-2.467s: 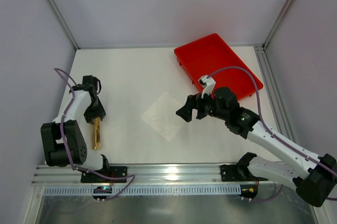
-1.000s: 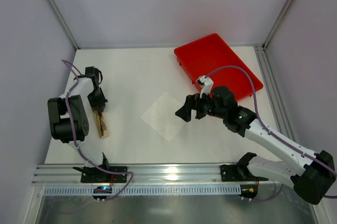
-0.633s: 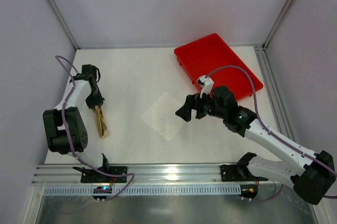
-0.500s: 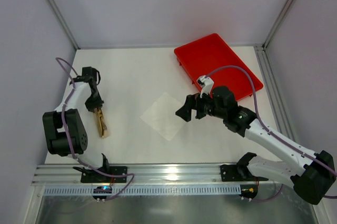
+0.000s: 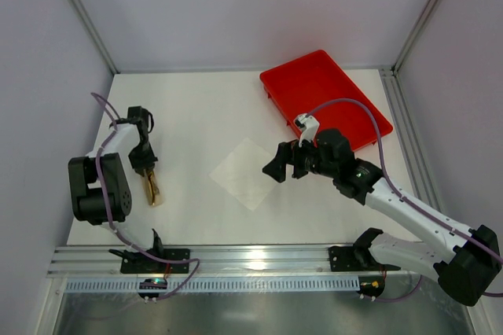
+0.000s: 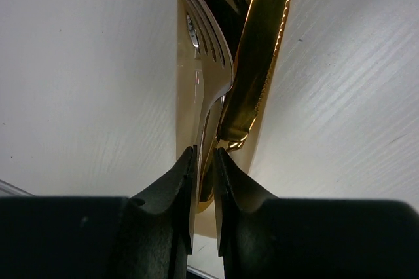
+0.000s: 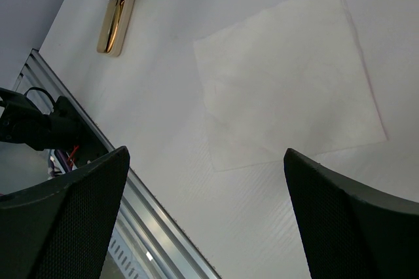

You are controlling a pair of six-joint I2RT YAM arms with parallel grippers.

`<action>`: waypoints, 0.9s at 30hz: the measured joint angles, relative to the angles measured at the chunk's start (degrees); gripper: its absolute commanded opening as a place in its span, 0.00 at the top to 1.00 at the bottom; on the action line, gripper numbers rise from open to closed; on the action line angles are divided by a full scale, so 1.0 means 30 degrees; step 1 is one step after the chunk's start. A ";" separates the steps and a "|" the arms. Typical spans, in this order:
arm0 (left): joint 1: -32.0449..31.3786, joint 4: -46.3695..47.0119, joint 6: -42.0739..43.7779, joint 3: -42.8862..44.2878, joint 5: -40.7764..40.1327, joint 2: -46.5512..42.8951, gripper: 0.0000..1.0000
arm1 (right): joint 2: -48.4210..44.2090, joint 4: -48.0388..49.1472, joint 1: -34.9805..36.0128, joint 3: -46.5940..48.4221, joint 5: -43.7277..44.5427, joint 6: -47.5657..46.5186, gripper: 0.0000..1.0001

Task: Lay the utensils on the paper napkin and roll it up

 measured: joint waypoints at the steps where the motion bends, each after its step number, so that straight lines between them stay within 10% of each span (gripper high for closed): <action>1: 0.0000 0.0058 -0.0029 -0.0058 0.0007 0.0146 0.80 | 0.0000 -0.0015 0.0000 0.0000 0.0000 0.0000 0.00; 27: -0.0022 -0.0007 -0.0262 -0.0160 -0.0627 0.2062 0.77 | 0.0131 -0.0131 0.0000 0.0000 0.0138 -0.0066 0.01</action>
